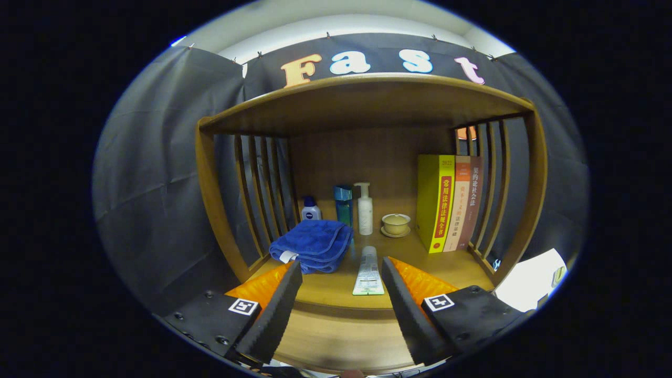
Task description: Pull open the drawer, take out the items inside it, and place them on the countertop above the cabinet.
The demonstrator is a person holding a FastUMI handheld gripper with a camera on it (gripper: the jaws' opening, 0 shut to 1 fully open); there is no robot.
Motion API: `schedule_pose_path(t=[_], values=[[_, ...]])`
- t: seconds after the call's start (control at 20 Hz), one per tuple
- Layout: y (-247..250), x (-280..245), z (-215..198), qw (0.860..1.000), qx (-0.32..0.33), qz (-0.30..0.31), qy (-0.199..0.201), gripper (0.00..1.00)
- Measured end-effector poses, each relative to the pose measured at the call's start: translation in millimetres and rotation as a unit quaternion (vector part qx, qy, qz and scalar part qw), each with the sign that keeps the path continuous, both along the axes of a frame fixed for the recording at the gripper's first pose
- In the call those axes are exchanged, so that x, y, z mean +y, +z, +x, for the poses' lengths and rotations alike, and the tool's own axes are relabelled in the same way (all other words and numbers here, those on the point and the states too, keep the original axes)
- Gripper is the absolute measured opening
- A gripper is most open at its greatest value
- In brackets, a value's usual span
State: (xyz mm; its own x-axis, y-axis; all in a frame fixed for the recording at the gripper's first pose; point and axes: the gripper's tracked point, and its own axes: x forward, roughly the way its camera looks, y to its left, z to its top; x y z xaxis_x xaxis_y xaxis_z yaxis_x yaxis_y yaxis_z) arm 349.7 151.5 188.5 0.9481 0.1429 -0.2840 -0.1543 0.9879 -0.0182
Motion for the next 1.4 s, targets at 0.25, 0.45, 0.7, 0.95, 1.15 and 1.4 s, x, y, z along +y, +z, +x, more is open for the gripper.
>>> schedule_pose_path(t=[0.25, 0.45, 0.7, 0.95, 1.15, 1.4], values=[[-27.6, -3.1, -41.2, 0.999, -0.041, -0.015, -0.011, 0.99], [-59.3, 6.3, -77.0, 0.999, -0.052, -0.01, -0.004, 0.99], [-102.2, 3.3, -112.6, 0.998, -0.052, -0.005, -0.026, 0.99], [-108.5, -7.2, -132.0, 0.996, -0.074, -0.012, -0.047, 0.99], [-129.4, -23.7, -146.0, 0.995, -0.076, -0.001, -0.07, 0.99], [-151.9, -33.3, -160.6, 0.994, -0.085, 0.002, -0.075, 0.99]])
